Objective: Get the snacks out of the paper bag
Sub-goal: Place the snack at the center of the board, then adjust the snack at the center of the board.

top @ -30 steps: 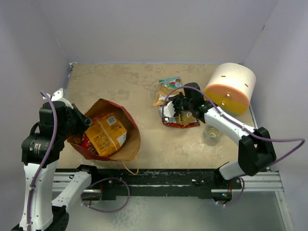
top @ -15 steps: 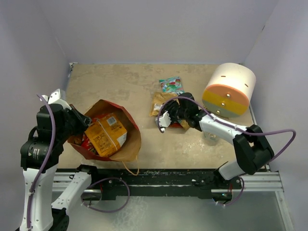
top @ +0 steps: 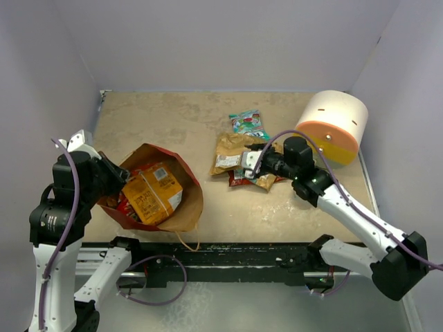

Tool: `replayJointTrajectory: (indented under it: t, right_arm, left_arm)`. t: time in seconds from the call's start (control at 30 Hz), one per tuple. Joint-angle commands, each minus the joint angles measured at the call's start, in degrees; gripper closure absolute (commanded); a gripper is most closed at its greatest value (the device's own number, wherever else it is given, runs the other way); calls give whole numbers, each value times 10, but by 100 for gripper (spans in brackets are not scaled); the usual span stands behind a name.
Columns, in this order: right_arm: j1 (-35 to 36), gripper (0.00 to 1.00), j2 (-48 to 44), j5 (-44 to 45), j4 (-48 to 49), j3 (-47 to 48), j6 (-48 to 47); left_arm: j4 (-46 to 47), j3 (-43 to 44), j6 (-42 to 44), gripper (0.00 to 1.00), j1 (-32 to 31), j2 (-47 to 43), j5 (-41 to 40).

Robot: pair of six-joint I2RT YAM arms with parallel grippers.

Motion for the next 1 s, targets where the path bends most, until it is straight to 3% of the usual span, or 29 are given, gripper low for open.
replayJointTrajectory:
  t: [0.0, 0.1, 0.23, 0.53, 0.87, 0.97]
  right_arm:
    - [0, 42, -5, 52, 248, -28, 365]
    - [0, 43, 75, 63, 274, 27, 510]
    - [1, 44, 179, 121, 178, 138, 599]
    - [8, 45, 387, 125, -88, 381, 607]
    - [69, 43, 573, 398, -325, 613, 576]
    - [84, 42, 609, 426, -366, 648, 577]
  left_arm:
    - [10, -10, -31, 100, -2, -13, -22]
    - [15, -17, -47, 100, -3, -17, -19]
    - [2, -9, -60, 100, -3, -13, -21]
    - [-16, 7, -84, 100, -3, -28, -40]
    - [-19, 38, -65, 100, -2, -4, -47]
    - [-17, 35, -63, 100, -3, -4, -48]
